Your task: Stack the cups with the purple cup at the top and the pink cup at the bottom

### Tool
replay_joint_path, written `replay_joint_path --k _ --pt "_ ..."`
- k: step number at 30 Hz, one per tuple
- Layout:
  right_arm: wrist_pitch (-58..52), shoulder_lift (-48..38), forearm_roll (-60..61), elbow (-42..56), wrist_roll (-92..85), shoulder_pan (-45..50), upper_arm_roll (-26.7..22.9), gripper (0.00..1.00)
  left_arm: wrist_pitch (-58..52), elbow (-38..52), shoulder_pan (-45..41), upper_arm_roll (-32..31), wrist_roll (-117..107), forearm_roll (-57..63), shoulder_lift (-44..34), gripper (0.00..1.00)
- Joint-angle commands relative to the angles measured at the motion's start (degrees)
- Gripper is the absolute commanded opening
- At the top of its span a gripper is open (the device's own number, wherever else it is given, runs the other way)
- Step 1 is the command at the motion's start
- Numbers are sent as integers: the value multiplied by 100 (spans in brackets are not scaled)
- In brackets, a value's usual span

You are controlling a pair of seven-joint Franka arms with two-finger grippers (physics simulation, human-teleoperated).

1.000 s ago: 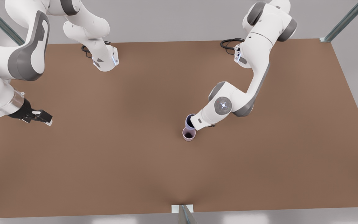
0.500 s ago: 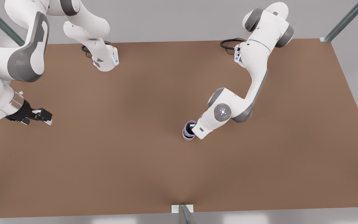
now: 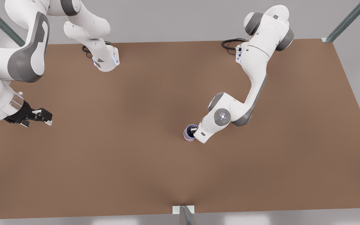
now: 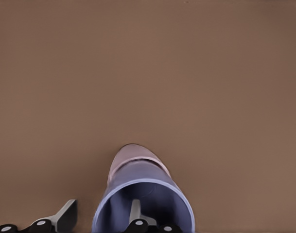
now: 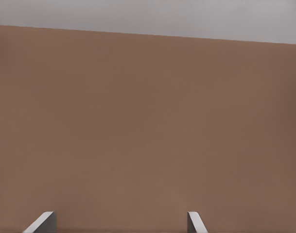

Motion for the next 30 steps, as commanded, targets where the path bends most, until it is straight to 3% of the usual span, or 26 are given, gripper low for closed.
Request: replay_joint_path --k 1,18,22,23,28,30 --pt "9 -6 4 3 -274 0 -3 100 -26 4 -4 -3 -472 146 -7 81" --pt "1 -6 -5 3 -274 0 -3 100 -114 39 5 -3 -542 137 -174 84" --pt "9 -6 4 3 -274 0 -3 100 -1256 48 66 24 -472 111 -904 85" --pt "9 -6 4 3 -274 0 -3 100 -1493 153 84 260 -174 146 -991 100" --pt "9 -6 4 3 -274 -8 -3 100 -2645 487 84 2132 3008 146 -1457 100" --pt "9 -6 4 3 -274 0 -3 100 -2742 479 101 2230 3272 348 -1888 100"
